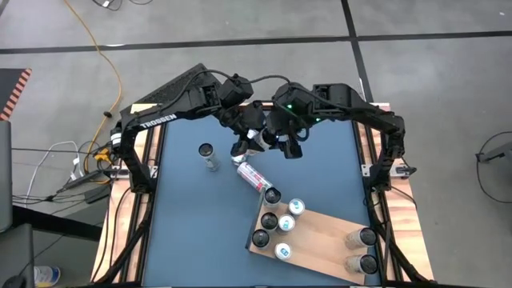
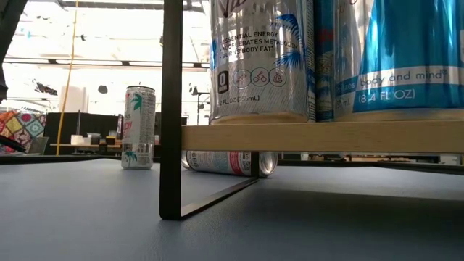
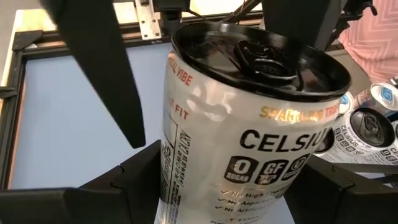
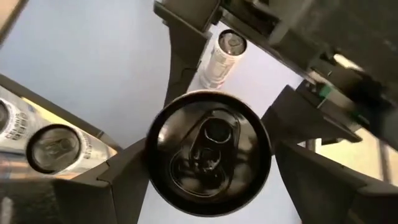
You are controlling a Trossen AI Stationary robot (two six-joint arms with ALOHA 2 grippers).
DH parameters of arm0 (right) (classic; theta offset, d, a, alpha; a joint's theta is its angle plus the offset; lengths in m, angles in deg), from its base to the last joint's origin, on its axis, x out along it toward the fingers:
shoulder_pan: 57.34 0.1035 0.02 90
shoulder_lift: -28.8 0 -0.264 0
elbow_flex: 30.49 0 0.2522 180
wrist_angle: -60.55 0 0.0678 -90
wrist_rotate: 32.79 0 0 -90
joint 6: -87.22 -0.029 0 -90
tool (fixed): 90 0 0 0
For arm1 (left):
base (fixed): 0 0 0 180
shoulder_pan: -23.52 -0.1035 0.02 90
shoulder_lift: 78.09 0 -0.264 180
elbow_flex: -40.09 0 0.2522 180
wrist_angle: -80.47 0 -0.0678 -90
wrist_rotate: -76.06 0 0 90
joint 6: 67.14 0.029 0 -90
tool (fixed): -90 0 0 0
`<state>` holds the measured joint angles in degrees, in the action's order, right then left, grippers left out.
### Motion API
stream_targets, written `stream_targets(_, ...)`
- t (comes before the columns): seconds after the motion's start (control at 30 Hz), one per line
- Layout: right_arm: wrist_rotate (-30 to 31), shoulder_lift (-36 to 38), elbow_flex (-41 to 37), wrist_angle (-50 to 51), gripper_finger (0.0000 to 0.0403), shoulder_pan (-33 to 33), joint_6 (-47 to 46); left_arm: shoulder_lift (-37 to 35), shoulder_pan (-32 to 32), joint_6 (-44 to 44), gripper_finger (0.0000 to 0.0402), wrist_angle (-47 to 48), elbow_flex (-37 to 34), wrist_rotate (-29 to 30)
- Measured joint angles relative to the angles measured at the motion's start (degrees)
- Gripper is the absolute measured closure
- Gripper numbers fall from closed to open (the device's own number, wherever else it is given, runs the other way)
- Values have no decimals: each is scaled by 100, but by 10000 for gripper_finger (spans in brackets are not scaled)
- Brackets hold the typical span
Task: Place canned beverage on shelf
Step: Put the white yellow soda can on the shelf
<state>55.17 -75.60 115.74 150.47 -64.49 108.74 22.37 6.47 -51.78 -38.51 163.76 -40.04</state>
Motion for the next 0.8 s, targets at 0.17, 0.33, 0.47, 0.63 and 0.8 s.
stream_targets(0.17, 166, 2, 0, -96, 75, 86, 130, -2, 7, 8, 149, 14, 0, -9)
stream_targets(0.33, 221, 20, 0, -105, 95, 122, 240, -2, 5, 3, 149, -10, 0, -9)
stream_targets(0.47, 225, 20, 0, -79, 140, 162, 271, -2, 18, 2, 149, -2, 0, -20)
stream_targets(0.63, 236, 20, 0, -66, 199, 199, 310, -2, 18, -49, 149, 16, 0, -20)
stream_targets(0.8, 232, 22, 0, -11, 199, 190, 299, -2, 22, -120, 116, 67, 0, -28)
